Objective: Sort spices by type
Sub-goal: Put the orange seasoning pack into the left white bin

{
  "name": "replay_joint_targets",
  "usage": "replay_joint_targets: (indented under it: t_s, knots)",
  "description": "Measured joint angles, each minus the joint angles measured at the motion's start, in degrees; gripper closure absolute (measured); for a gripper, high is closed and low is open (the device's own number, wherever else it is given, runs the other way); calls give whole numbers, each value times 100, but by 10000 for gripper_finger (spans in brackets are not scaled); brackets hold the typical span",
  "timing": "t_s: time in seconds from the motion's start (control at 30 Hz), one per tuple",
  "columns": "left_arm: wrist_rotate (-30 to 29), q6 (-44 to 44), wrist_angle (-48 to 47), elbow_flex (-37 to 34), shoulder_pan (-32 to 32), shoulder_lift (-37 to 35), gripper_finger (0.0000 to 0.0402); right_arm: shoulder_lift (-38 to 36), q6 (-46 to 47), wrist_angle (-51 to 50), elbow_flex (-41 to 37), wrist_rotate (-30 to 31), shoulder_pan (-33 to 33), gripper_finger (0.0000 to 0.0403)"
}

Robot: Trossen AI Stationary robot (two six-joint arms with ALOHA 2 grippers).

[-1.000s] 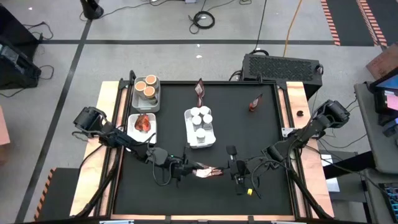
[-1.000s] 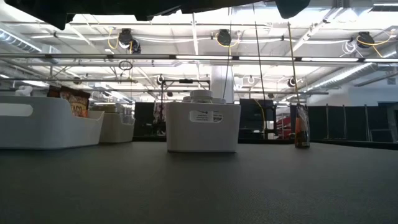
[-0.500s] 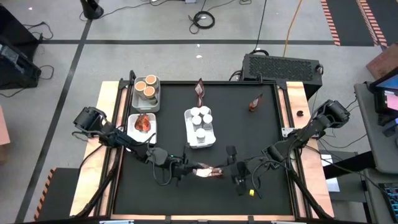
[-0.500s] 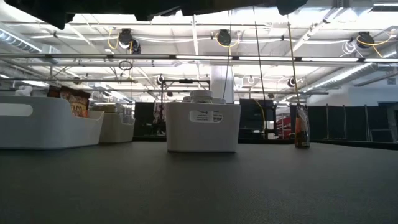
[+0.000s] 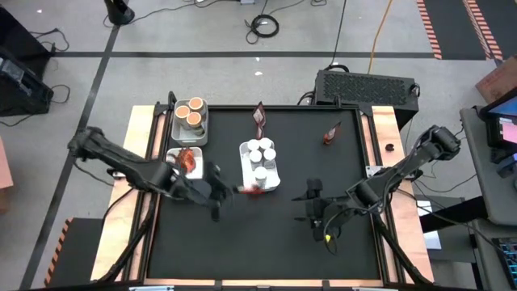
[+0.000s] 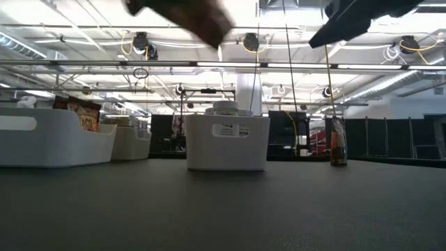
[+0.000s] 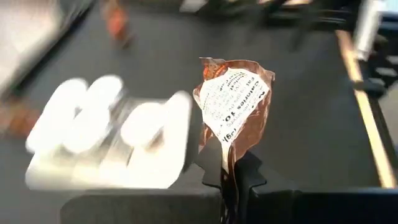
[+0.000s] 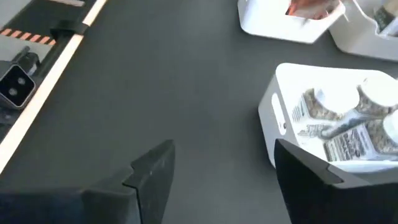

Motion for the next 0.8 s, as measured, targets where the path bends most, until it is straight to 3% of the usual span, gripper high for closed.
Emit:
replay_joint_targets:
  t_s: [0.17,0.4,0.5,0.8]
  knots:
    - [335,-3003,-2925,942,430,-507,400,84,29,85,0,10,0,186]
    - [1312,-5398,-5756,1246,868,-979,400,88,-114,104,0,402,1,195]
    - [1694,-6112,-6236,1094,889,-1054,400,88,-88,101,0,400,11,195]
    - [2558,-6813,-6174,-14,891,-1050,400,88,-74,96,0,223,11,195]
